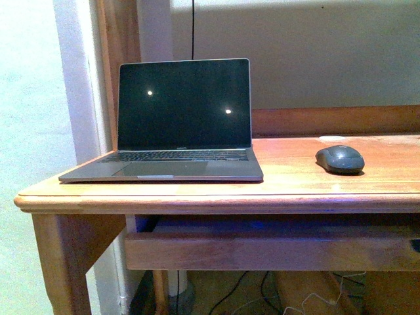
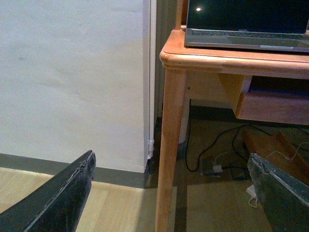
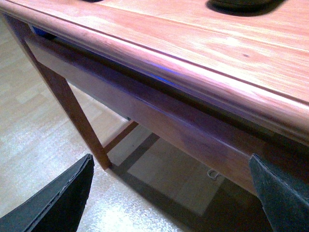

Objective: Place mouse

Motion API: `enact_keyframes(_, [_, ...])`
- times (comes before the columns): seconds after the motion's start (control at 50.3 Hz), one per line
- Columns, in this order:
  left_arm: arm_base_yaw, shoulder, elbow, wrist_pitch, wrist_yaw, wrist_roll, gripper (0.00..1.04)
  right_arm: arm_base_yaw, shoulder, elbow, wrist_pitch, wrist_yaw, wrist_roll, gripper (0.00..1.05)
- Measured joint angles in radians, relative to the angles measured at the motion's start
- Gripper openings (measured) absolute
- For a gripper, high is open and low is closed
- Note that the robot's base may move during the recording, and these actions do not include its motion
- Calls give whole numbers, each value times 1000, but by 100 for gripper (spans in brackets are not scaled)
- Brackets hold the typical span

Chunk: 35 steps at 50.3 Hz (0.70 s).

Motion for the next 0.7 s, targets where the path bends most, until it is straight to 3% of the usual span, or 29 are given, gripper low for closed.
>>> enact_keyframes(0.199, [0, 0, 0, 0, 0, 0, 97, -235, -117, -32, -78, -168, -31, 97])
enact_keyframes(0.358, [0, 0, 0, 0, 0, 0, 97, -401, -282, -142, 54, -168, 141, 97])
enact_keyframes(0.458, [0, 0, 0, 0, 0, 0, 97, -431, -414, -256, 22, -58, 219, 97])
enact_keyframes(0.597, [0, 0, 0, 0, 0, 0, 97, -436, -439, -277, 12, -43, 253, 97])
enact_keyframes(0.696, [0, 0, 0, 0, 0, 0, 97, -367, -489, -391, 264, 267, 284, 81])
